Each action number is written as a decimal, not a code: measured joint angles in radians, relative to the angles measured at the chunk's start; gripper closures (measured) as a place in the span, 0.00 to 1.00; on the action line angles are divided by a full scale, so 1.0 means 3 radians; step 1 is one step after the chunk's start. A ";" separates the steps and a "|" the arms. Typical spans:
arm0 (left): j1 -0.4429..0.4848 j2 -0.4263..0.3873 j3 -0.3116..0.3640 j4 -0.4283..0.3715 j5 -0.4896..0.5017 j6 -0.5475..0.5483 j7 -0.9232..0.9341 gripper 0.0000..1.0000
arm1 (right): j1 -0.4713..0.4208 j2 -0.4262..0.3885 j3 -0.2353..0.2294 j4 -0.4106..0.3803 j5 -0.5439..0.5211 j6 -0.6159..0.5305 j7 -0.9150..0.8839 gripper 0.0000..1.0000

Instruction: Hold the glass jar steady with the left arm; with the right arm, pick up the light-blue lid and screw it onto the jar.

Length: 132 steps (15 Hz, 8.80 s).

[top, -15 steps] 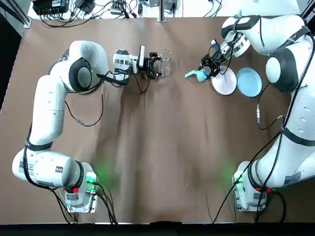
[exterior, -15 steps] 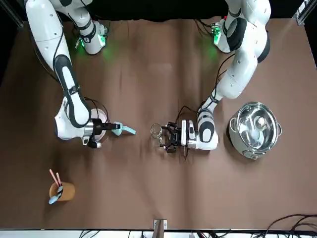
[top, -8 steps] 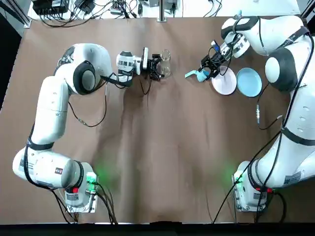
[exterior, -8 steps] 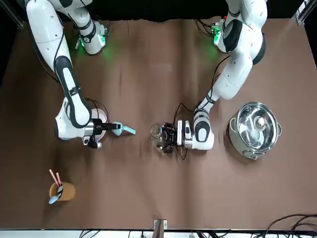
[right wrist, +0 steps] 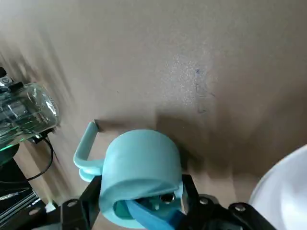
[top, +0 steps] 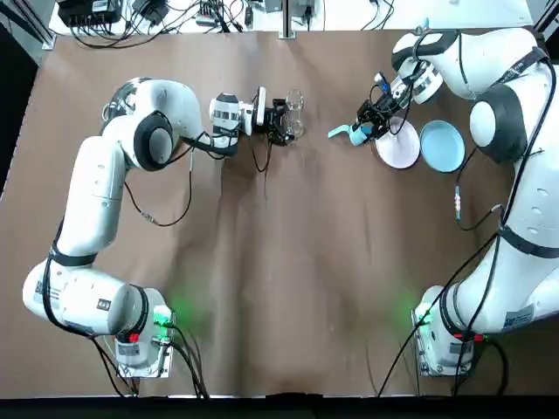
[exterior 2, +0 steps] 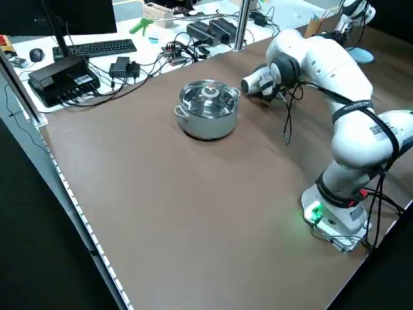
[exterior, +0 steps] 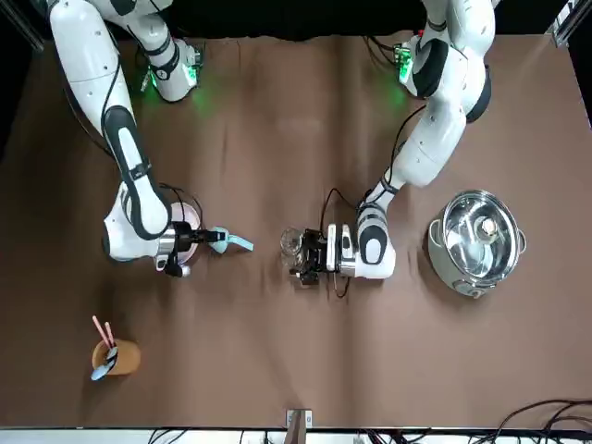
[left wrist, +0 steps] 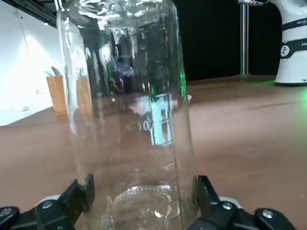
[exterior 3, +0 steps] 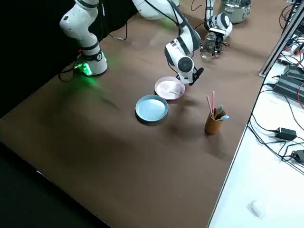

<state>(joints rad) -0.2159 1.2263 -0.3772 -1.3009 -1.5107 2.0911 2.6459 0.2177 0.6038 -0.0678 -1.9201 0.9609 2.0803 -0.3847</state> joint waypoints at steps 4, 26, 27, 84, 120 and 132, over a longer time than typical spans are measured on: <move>-0.0020 0.0011 0.0000 0.0021 -0.0023 0.0005 0.0041 0.05 | 0.0000 0.0000 0.0000 0.0003 0.0000 0.0000 -0.0001 0.31; -0.0019 0.0013 0.0001 0.0024 -0.0039 0.0004 0.0041 0.05 | -0.0258 -0.0041 -0.0196 0.2041 -0.1344 -0.2195 0.1545 0.31; -0.0019 0.0013 0.0001 0.0025 -0.0039 0.0004 0.0041 0.05 | -0.0237 -0.0045 -0.0193 0.2085 -0.1348 -0.2226 0.1683 0.31; -0.0022 0.0013 0.0013 0.0043 -0.0039 0.0012 0.0041 0.05 | 0.1546 0.0494 -0.0150 0.2443 -0.1693 -0.0486 0.4633 0.31; -0.0027 0.0012 0.0020 0.0071 -0.0013 0.0030 0.0042 0.05 | 0.1547 0.0532 -0.0196 0.2603 -0.1980 -0.0445 0.4288 0.00; -0.0028 0.0012 0.0021 0.0071 -0.0012 0.0031 0.0042 0.05 | 0.1670 0.0505 -0.0162 0.2650 -0.2303 -0.0467 0.4106 0.00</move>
<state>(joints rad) -0.2243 1.2298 -0.3710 -1.2795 -1.5145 2.1005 2.6586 0.7187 0.7554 -0.1165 -1.1252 0.2698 1.9404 0.8470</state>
